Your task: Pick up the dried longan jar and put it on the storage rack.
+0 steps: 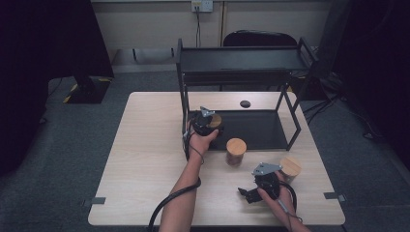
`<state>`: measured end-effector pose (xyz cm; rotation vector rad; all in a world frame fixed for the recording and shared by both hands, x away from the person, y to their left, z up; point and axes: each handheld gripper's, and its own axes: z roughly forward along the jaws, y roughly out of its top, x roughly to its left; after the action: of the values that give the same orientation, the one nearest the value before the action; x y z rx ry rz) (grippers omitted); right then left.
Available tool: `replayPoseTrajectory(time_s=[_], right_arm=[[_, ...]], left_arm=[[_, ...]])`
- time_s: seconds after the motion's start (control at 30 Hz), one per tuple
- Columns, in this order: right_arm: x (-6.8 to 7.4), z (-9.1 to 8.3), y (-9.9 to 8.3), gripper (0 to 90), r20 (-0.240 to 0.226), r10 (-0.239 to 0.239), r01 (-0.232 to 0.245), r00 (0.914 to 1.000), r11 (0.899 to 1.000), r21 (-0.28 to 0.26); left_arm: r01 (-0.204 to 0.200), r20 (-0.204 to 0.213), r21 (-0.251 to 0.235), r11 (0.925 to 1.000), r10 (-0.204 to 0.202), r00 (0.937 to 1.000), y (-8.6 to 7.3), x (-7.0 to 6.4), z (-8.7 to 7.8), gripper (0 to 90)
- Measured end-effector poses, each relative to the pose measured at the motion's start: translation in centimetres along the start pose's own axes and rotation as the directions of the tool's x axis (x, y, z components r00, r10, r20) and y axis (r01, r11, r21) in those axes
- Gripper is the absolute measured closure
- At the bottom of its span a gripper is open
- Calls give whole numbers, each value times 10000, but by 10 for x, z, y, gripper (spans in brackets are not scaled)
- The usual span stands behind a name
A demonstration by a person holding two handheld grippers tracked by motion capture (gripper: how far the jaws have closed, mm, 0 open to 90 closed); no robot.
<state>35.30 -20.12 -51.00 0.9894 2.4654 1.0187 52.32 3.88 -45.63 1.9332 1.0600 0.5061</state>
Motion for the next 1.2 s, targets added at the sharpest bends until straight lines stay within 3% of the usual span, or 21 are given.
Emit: replayPoseTrajectory(time_s=[0.8,1.2], right_arm=[[0,0,0,0,-19,-19,19,10000,10000,-6],[0,0,0,0,-19,-8,8,10000,10000,-8]], left_arm=[[321,-309,120,9994,-317,9990,-1,11,28,258],[-8,-583,56,10000,12,9983,0,10,36,258]])
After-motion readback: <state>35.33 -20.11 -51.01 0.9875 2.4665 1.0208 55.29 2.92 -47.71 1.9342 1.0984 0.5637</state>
